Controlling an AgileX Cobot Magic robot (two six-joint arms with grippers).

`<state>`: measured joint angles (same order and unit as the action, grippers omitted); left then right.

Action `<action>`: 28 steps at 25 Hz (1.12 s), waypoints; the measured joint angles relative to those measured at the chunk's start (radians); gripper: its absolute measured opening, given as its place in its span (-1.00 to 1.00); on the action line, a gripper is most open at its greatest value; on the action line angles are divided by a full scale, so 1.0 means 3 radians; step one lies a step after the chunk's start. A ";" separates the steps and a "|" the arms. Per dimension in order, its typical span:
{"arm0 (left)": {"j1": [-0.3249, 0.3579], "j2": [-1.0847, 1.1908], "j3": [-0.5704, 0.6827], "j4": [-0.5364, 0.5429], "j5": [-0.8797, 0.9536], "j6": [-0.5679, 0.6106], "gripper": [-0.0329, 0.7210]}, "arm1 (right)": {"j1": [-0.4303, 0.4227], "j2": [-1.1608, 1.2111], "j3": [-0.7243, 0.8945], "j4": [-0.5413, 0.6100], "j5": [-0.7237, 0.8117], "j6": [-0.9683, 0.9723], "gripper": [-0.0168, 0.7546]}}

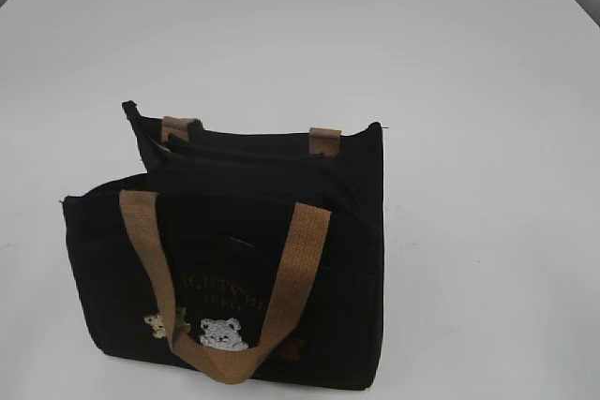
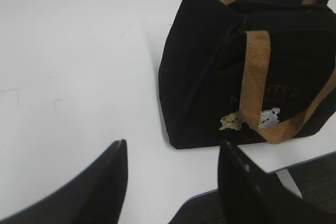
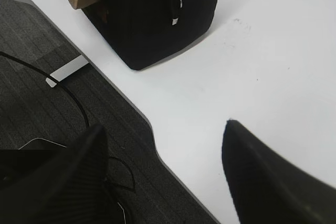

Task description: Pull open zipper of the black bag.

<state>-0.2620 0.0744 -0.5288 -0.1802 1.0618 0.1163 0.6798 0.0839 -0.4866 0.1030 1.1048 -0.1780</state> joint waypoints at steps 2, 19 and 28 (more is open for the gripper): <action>0.0000 0.0000 0.0000 0.0000 0.0000 0.0000 0.19 | 0.0000 0.0000 0.0000 0.0000 -0.0006 0.0000 0.41; 0.0771 -0.0117 0.0000 -0.0004 0.0000 0.0000 0.07 | -0.1733 -0.0121 0.0003 0.0010 -0.0019 -0.0004 0.41; 0.0995 -0.0274 0.0000 -0.0004 -0.0003 0.0000 0.03 | -0.2343 -0.0300 0.0003 0.0013 -0.0023 -0.0004 0.41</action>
<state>0.0364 -0.0077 -0.5288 -0.1815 1.0609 0.1163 -0.0230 -0.0061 -0.4855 0.1069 1.0979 -0.1792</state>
